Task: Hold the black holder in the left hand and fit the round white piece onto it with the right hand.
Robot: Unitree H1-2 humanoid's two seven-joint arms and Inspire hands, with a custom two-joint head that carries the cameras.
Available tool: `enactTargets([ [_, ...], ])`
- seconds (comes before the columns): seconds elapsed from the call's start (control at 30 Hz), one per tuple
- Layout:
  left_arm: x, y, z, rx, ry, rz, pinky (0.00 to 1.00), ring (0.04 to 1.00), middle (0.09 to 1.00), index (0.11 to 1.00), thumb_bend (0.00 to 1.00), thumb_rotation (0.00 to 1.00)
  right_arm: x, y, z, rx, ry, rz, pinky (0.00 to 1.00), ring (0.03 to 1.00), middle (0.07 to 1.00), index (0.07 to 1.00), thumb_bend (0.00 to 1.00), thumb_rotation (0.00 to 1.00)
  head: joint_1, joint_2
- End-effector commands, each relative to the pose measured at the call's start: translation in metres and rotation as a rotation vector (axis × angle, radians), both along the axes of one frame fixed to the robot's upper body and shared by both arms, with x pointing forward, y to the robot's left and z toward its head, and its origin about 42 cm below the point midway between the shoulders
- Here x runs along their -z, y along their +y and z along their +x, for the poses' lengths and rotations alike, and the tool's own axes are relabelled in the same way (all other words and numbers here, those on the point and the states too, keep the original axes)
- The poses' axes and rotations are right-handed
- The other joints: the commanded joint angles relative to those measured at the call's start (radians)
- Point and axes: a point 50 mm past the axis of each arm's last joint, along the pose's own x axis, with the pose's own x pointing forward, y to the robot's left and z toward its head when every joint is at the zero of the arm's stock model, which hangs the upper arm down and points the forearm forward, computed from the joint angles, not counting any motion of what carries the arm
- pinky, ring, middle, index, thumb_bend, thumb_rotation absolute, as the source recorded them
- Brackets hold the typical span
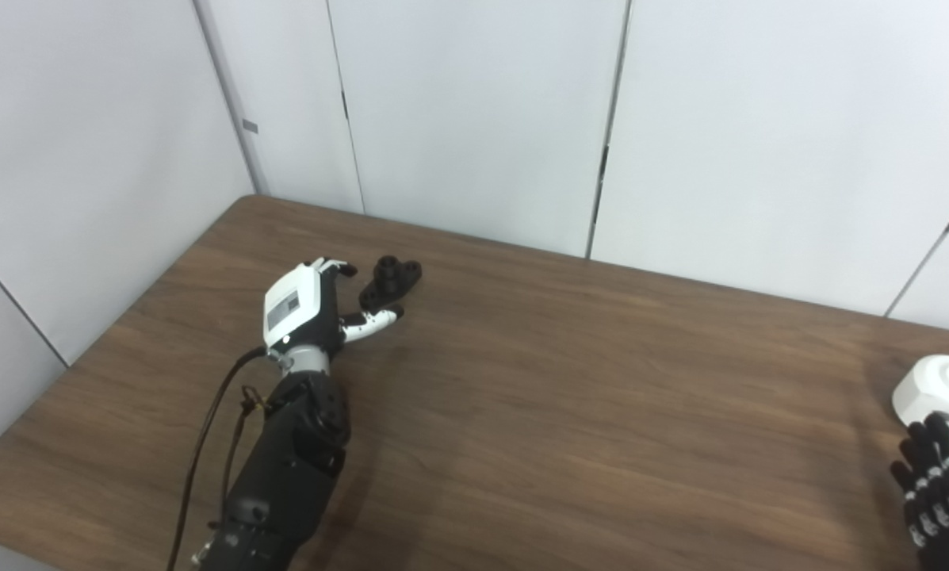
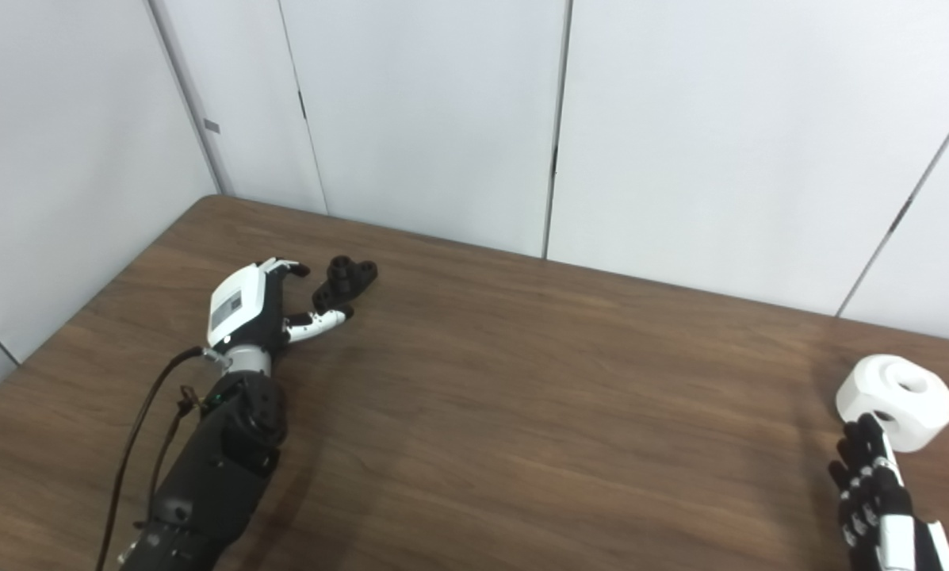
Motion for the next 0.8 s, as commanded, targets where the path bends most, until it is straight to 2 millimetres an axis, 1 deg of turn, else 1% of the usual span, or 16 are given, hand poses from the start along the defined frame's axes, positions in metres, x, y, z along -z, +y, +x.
enactTargets([
  [0.0,-0.025,0.004,0.016,-0.012,-0.071,0.034,1.00,0.975,0.923,0.750,0.85,0.38,0.058,0.004,-0.050,0.042,0.225,0.049,1.00,1.000,0.989,1.000,0.66,0.97,0.000,0.001],
  [0.13,-0.023,0.008,0.024,-0.016,-0.052,0.040,1.00,0.968,0.926,0.755,0.83,0.37,0.059,0.003,-0.051,0.041,0.225,0.048,1.00,1.000,0.988,1.000,0.66,0.96,0.000,0.001],
  [0.33,-0.024,0.011,0.029,-0.021,-0.048,0.037,1.00,0.973,0.924,0.760,0.83,0.38,0.058,0.004,-0.051,0.047,0.230,0.034,1.00,1.000,0.986,0.999,0.68,0.97,-0.002,0.000],
  [0.53,-0.025,0.014,0.035,-0.023,-0.028,0.053,1.00,0.976,0.924,0.757,0.83,0.39,0.057,0.005,-0.052,0.043,0.219,0.032,1.00,1.000,0.989,1.000,0.66,0.98,-0.005,-0.001],
  [0.67,-0.027,0.016,0.040,-0.029,-0.024,0.058,1.00,0.974,0.922,0.747,0.82,0.37,0.057,0.005,-0.053,0.049,0.220,0.021,1.00,1.000,0.989,1.000,0.66,0.98,-0.006,-0.003],
  [0.77,-0.028,0.017,0.043,-0.028,-0.020,0.065,1.00,0.975,0.920,0.737,0.82,0.37,0.058,0.005,-0.054,0.046,0.221,0.035,1.00,1.000,0.991,1.000,0.66,0.98,-0.010,-0.004],
])
